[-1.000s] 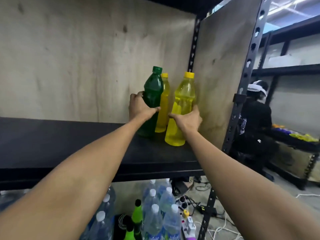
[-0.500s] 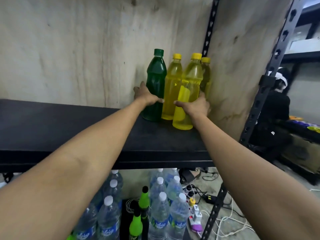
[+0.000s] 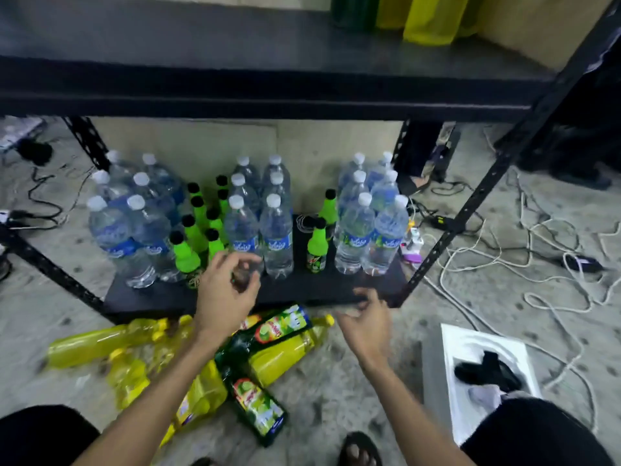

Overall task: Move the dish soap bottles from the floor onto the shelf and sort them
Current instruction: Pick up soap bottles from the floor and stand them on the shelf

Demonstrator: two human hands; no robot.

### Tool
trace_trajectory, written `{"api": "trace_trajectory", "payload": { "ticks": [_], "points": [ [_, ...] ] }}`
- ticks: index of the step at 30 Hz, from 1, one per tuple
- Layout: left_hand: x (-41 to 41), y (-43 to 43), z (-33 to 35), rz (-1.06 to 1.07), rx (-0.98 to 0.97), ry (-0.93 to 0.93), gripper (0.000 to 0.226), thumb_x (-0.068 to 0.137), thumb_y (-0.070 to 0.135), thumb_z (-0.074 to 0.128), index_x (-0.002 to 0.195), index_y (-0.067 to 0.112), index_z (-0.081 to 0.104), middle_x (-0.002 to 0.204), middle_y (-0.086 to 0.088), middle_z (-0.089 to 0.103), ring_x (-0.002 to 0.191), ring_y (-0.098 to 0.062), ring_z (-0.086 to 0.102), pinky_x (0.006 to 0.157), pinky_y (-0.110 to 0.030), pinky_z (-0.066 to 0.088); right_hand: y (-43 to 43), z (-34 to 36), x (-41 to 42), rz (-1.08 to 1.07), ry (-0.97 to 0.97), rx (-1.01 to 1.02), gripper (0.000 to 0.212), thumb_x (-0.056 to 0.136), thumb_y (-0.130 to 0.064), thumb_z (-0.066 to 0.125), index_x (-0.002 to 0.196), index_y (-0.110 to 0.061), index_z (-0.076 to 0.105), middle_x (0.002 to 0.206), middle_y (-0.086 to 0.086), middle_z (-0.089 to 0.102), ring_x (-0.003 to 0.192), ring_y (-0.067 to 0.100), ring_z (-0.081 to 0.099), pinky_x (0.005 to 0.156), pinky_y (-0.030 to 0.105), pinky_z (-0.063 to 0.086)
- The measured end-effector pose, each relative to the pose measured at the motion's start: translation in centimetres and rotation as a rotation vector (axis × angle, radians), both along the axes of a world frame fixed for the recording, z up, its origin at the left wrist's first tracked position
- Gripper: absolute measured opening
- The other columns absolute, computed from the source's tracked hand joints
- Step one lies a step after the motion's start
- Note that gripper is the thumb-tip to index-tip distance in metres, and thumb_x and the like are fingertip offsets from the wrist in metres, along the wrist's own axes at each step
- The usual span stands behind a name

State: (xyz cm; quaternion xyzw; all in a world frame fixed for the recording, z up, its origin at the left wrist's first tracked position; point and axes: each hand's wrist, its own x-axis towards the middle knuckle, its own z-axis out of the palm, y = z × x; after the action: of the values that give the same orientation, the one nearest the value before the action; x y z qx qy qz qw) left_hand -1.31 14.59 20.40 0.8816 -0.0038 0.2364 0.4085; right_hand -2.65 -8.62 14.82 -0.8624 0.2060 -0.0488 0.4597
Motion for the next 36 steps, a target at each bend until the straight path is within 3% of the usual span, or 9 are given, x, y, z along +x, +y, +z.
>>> {"api": "trace_trajectory", "payload": {
  "ticks": [5,10,15,19,24,28,30,32,36],
  "points": [
    [2.3,2.3,-12.1,-0.157,0.256,0.804,0.064,0.070,0.020,0.081,0.128,0.027,0.055,0.121,-0.005,0.055,0.113,-0.024,0.059,0.095,-0.032,0.047,1.8,-11.6,0.7,0.040,0.593,0.322,0.054,0.077,-0.033,0.081,0.117,-0.016,0.049,0.073,0.002,0.054,0.063,0.018,0.050,0.056,0.033,0.040],
    [3.3,2.2,-19.2,-0.260,0.576,1.141,0.107,0.069,0.036,0.083,0.155,0.025,0.019,0.155,-0.007,0.028,0.140,-0.031,0.033,0.107,-0.042,0.038,2.9,-18.1,5.4,-0.223,0.773,0.598,0.034,0.083,-0.023,0.076,0.105,-0.008,0.055,0.073,0.008,0.039,0.050,0.019,0.037,0.045,0.025,0.034],
    [4.2,2.2,-23.7,-0.275,0.660,1.061,0.112,0.069,0.046,0.082,0.156,0.025,0.013,0.156,-0.008,0.029,0.141,-0.031,0.031,0.109,-0.045,0.036,4.6,-23.1,5.7,-0.233,0.938,0.760,0.013,0.086,-0.007,0.070,0.092,-0.007,0.059,0.071,0.009,0.050,0.053,0.019,0.047,0.051,0.026,0.044],
    [5.8,2.9,-24.1,-0.304,0.633,1.068,0.100,0.069,0.044,0.082,0.151,0.025,0.027,0.146,-0.005,0.042,0.133,-0.028,0.044,0.104,-0.040,0.043,7.2,-26.6,5.3,-0.211,0.920,0.837,0.080,0.056,-0.018,0.093,0.127,-0.007,0.059,0.096,0.011,0.067,0.067,0.021,0.068,0.044,0.025,0.053],
    [7.0,4.2,-20.9,-0.287,0.818,0.984,0.089,0.056,0.062,0.075,0.133,0.031,0.046,0.123,-0.002,0.065,0.112,-0.028,0.063,0.091,-0.038,0.054,8.9,-26.6,6.1,-0.299,0.809,0.905,0.061,0.077,-0.013,0.083,0.129,-0.007,0.053,0.127,0.017,0.062,0.100,0.028,0.063,0.073,0.039,0.058],
    [8.3,4.7,-15.8,-0.263,1.020,0.891,0.086,0.062,0.052,0.078,0.138,0.032,0.045,0.124,0.001,0.066,0.113,-0.026,0.064,0.091,-0.038,0.051,9.4,-26.6,7.0,-0.323,0.795,0.901,0.074,0.055,-0.028,0.092,0.117,-0.008,0.058,0.123,0.007,0.058,0.107,0.028,0.056,0.094,0.052,0.052],
    [8.9,4.6,-13.0,-0.295,1.135,0.827,0.076,0.065,0.042,0.077,0.135,0.029,0.049,0.119,0.001,0.067,0.111,-0.025,0.064,0.088,-0.038,0.051,9.5,-25.8,6.9,-0.366,0.780,0.882,0.078,0.043,-0.028,0.094,0.108,-0.008,0.056,0.108,0.012,0.063,0.101,0.033,0.061,0.090,0.059,0.053],
    [9.0,4.6,-10.3,-0.347,1.221,0.763,0.069,0.065,0.041,0.076,0.129,0.026,0.054,0.116,0.003,0.066,0.108,-0.024,0.064,0.085,-0.038,0.051,9.1,-24.5,5.7,-0.463,0.703,0.891,0.052,0.059,-0.013,0.091,0.093,-0.013,0.051,0.094,0.014,0.063,0.098,0.034,0.064,0.090,0.063,0.052],
    [7.4,3.8,-5.9,-0.433,1.481,0.677,0.056,0.072,0.046,0.071,0.123,0.027,0.056,0.118,0.002,0.064,0.114,-0.024,0.060,0.101,-0.044,0.036,7.2,-24.2,3.3,-0.400,0.499,0.736,0.071,0.033,-0.016,0.094,0.098,-0.013,0.063,0.098,0.013,0.073,0.093,0.037,0.070,0.082,0.060,0.058]
  ]
}}
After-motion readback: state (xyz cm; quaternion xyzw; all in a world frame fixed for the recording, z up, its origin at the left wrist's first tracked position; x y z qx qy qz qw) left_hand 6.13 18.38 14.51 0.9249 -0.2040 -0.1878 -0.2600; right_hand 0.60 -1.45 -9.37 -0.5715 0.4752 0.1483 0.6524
